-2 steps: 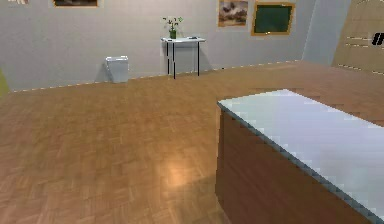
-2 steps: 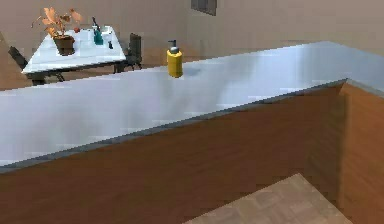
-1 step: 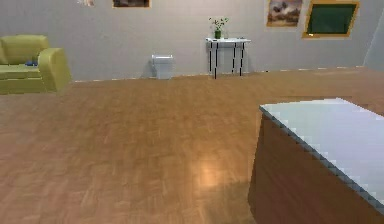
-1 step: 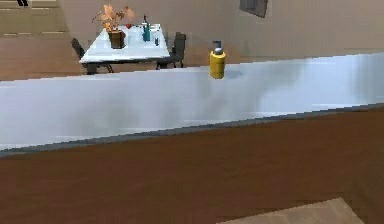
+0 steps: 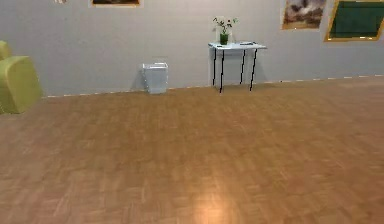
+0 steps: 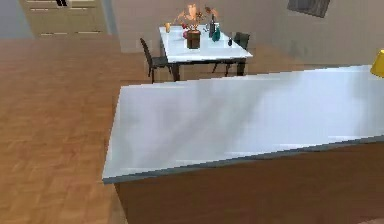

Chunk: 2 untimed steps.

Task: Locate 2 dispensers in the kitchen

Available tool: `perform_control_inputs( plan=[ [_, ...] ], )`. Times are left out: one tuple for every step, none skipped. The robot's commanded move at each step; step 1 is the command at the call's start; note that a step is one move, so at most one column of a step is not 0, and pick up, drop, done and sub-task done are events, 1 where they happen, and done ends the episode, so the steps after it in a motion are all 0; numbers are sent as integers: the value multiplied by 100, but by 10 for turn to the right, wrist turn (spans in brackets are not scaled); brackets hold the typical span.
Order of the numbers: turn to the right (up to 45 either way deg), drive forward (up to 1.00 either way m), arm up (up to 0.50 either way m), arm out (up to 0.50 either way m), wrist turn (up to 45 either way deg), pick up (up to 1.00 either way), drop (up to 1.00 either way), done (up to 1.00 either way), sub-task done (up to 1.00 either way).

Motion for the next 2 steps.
perform_control_inputs(
  plan=[
    [-30,0,0,0,0,0,0,0,0],
    [-450,0,0,0,0,0,0,0,0]
  ],
)
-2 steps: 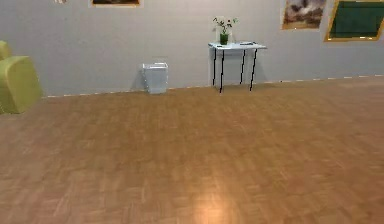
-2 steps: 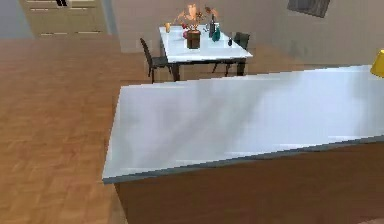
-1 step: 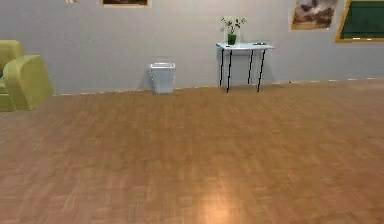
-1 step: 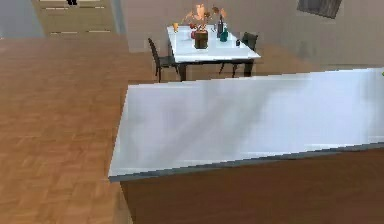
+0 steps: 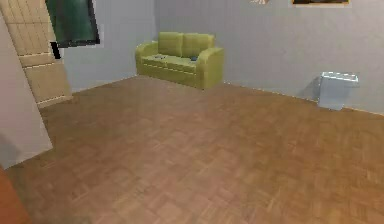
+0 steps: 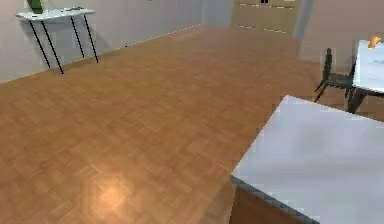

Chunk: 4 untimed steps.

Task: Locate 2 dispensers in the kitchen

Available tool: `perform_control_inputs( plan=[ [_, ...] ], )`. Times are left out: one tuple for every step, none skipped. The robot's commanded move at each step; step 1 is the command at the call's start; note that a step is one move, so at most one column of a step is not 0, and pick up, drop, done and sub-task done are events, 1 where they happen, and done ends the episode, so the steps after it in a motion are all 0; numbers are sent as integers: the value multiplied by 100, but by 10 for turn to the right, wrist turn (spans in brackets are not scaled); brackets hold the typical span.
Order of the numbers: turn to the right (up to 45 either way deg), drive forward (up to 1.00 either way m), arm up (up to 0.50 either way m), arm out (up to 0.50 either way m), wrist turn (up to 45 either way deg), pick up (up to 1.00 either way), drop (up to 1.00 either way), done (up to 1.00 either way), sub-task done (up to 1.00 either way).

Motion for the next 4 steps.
perform_control_inputs(
  plan=[
    [-450,0,0,0,0,0,0,0,0],
    [-60,0,0,0,0,0,0,0,0],
    [-30,0,0,0,0,0,0,0,0],
    [0,15,0,0,0,0,0,0,0]
  ],
)
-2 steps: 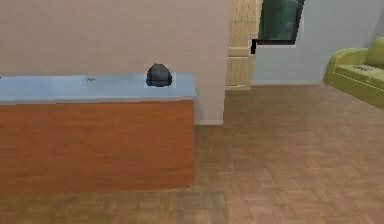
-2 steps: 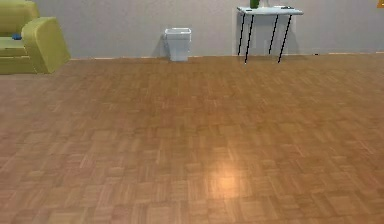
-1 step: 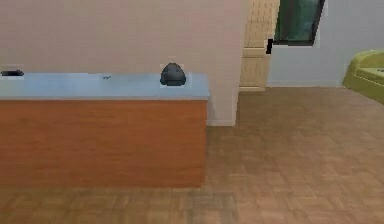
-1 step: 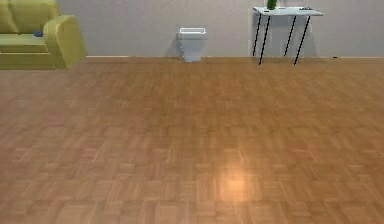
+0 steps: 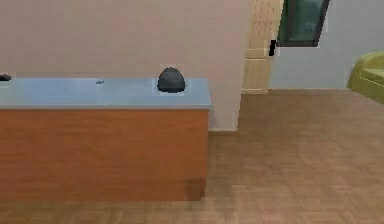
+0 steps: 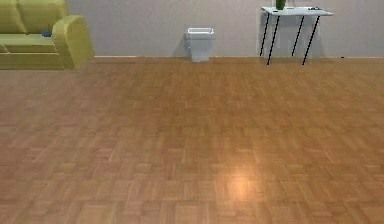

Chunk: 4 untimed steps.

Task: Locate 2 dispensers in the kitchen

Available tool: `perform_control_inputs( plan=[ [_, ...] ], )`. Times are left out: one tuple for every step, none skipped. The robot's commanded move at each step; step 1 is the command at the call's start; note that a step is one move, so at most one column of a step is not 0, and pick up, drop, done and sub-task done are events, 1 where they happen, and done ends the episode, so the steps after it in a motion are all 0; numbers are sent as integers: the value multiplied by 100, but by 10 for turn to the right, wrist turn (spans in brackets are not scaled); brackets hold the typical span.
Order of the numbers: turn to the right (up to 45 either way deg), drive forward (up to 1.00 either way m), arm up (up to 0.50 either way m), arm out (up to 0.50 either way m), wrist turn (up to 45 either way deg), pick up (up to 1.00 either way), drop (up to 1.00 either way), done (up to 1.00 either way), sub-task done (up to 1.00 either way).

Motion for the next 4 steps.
perform_control_inputs(
  plan=[
    [450,0,0,0,0,0,0,0,0],
    [390,0,0,0,0,0,0,0,0],
    [0,35,0,0,0,0,0,0,0],
    [420,0,0,0,0,0,0,0,0]
  ],
)
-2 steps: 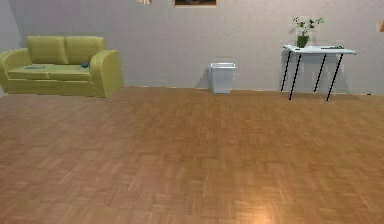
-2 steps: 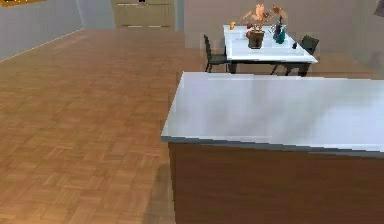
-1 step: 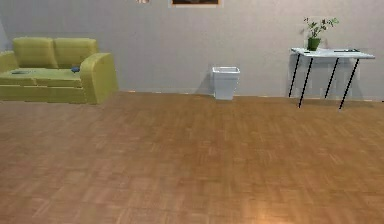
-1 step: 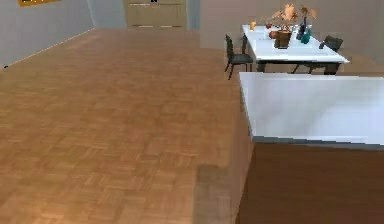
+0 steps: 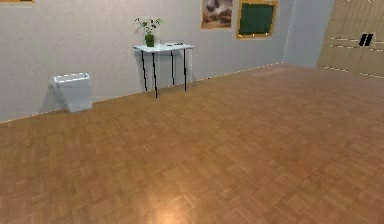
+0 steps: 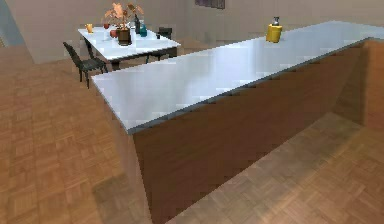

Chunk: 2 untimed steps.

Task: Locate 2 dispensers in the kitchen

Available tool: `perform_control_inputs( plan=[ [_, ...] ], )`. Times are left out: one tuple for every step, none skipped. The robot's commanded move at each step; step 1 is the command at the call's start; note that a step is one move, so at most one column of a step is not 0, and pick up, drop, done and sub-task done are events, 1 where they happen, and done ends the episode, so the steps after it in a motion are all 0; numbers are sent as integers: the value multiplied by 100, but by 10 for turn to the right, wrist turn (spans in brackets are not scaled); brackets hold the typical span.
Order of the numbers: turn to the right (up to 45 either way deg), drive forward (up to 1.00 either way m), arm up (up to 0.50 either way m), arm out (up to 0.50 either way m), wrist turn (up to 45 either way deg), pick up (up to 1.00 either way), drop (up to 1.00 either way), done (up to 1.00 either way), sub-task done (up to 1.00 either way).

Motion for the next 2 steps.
perform_control_inputs(
  plan=[
    [30,0,0,0,0,0,0,0,0],
    [0,15,0,0,0,0,0,0,0]
  ],
)
